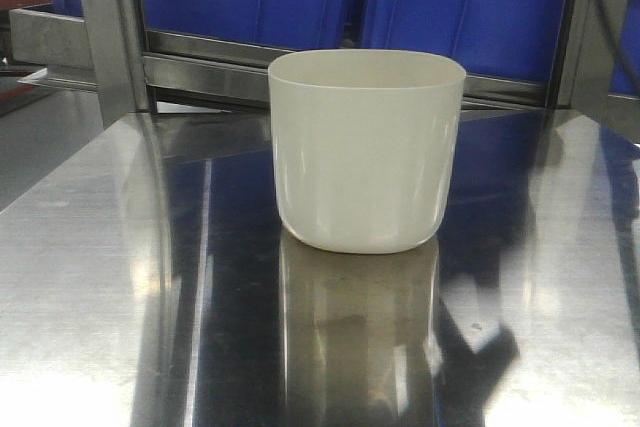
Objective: Move white bin to right shelf second layer
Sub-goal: 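Lower the right gripper onto the white bin's rim and close it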
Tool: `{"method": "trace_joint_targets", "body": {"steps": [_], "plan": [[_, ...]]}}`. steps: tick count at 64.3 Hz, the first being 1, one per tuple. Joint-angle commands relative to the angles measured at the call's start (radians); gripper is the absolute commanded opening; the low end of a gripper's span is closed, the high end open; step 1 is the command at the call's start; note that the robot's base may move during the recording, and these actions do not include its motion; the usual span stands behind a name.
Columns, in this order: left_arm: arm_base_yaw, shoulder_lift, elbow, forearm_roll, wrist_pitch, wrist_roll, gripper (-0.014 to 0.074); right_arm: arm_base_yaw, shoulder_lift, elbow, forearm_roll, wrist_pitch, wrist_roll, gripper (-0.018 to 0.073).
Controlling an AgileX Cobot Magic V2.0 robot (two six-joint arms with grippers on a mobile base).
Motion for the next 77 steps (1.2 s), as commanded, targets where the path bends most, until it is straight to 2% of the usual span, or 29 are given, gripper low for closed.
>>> {"method": "trace_joint_targets", "body": {"steps": [1, 5, 7, 20, 44, 64, 77], "plan": [[-0.007, -0.014, 0.037, -0.005, -0.084, -0.004, 0.0085, 0.015, -0.028, -0.043, 0.001, -0.057, -0.004, 0.0363], [-0.007, -0.014, 0.037, -0.005, -0.084, -0.004, 0.0085, 0.016, -0.024, -0.043, 0.001, -0.059, -0.004, 0.0512], [-0.007, -0.014, 0.037, -0.005, -0.084, -0.004, 0.0085, 0.016, -0.024, -0.043, -0.003, -0.058, -0.006, 0.0534], [-0.007, -0.014, 0.037, -0.005, -0.084, -0.004, 0.0085, 0.016, -0.023, -0.043, -0.014, -0.057, -0.006, 0.0477], [-0.007, -0.014, 0.037, -0.005, -0.084, -0.004, 0.0085, 0.016, 0.029, -0.043, -0.018, -0.044, -0.006, 0.0477], [-0.007, -0.014, 0.037, -0.005, -0.084, -0.004, 0.0085, 0.011, 0.072, -0.092, -0.024, 0.063, -0.006, 0.0477], [-0.007, -0.014, 0.037, -0.005, -0.084, -0.004, 0.0085, 0.011, 0.096, -0.127, -0.025, 0.087, -0.006, 0.0477]]}}
